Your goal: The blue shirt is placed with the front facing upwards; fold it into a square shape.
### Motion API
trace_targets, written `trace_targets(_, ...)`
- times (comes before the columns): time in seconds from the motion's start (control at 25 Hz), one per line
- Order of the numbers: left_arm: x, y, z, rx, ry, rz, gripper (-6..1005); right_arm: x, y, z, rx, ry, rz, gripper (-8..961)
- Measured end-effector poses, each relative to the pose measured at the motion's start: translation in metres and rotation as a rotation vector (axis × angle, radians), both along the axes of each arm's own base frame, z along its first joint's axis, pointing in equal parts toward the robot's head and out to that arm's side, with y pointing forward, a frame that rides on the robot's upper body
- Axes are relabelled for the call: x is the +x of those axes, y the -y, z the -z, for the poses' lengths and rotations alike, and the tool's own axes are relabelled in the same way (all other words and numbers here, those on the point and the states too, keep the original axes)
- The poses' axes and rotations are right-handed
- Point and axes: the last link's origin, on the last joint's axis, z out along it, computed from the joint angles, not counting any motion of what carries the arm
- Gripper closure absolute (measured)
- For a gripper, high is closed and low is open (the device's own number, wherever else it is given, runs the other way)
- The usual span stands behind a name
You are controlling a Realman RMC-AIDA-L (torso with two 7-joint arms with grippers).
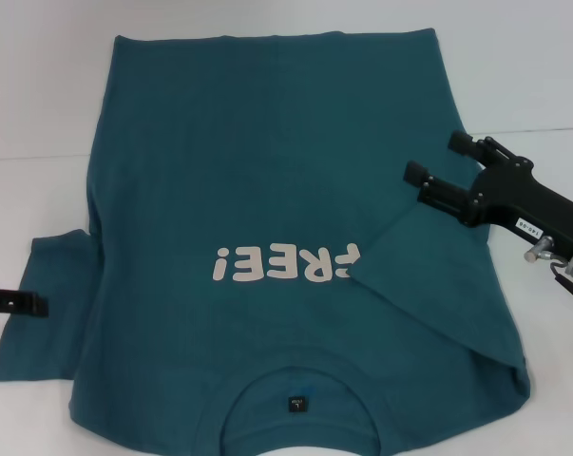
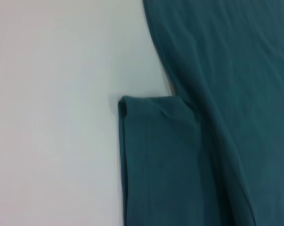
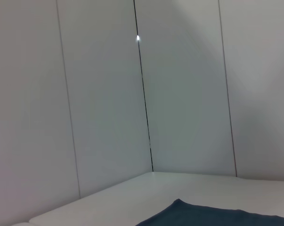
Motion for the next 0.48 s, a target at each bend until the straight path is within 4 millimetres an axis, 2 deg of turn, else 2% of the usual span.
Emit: trace_targets(0.48, -0.0032, -0.0045, 0.0058, 0.036, -0.011, -0.002, 171, -0.0006, -0.0002, 0.0009, -0.003, -0.002, 0.0, 30)
